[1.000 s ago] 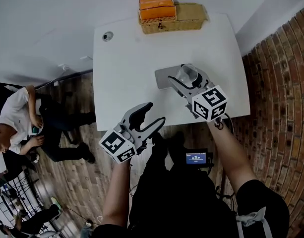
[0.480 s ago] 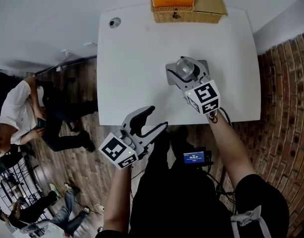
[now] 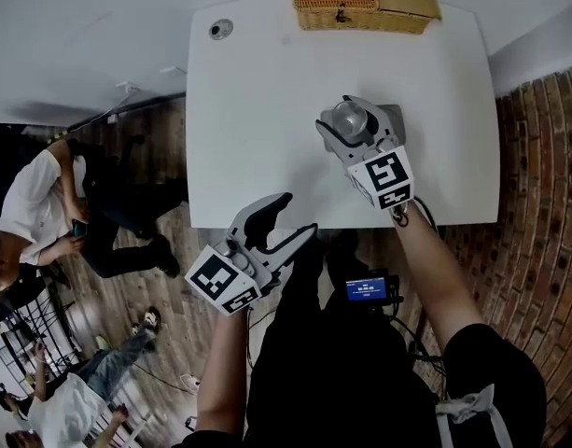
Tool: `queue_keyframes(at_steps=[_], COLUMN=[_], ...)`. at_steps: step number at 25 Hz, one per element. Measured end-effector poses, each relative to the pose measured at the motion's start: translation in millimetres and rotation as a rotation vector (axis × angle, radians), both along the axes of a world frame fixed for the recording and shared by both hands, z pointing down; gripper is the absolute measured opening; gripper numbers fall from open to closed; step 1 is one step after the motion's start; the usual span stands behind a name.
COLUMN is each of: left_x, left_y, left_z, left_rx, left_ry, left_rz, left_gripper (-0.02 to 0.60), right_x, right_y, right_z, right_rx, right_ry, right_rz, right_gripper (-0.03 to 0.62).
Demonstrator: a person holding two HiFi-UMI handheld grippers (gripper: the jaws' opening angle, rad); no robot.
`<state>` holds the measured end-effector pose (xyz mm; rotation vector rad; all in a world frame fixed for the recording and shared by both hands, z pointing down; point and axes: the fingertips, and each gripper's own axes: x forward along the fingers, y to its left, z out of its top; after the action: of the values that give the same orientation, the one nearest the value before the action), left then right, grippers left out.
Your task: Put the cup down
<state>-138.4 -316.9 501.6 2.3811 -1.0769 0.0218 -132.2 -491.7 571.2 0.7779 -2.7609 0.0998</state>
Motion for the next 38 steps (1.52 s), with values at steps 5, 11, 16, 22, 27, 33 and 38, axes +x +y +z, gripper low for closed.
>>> queue_keyframes(at_steps=[5,11,16,22,27,33,38], left_x=[2.7,2.0,1.4,3.7,4.7,3.5,5.7], left_y=[-1.9,3.5,9.7,16.3,21.2,25.6,27.0], left_z=[-5.3,-11.4,-13.1,-15.9,-20.6,-23.5,-22.8], left_rx=[0.019,0.039,0.046,0.056,0.067,0.079,0.083], left_ry=[-0.012,-0.008,-0.005,-0.006,-0.009,-0.008,-0.007], left_rz=[0.016,0.008,0.000,0.000,0.001,-0.007,-0.003], left_gripper=[0.262,0.262,0.262,0.262,0.262,0.262,0.262], right_x=[0.8,4.3,10.6,23.9,35.0,57.2,78.4], right_y=[-2.1,-1.1,5.5,12.6,18.2,32.1,42.2], right_z=[0.6,-0.4,1.8,5.6,13.6,15.8,9.0], right_rx=[0.006,-0.009,0.001,-0.025,-0.082,-0.112,-0.131], right_ry=[-0.020,-0.049,-0.013,0.003,0.008,0.010,-0.007], right_rz=[0.026,0.040,0.035,0.051,0.073,0.100,0.127], right_gripper=[0.285,0.287,0.288,0.288,0.293,0.295,0.295])
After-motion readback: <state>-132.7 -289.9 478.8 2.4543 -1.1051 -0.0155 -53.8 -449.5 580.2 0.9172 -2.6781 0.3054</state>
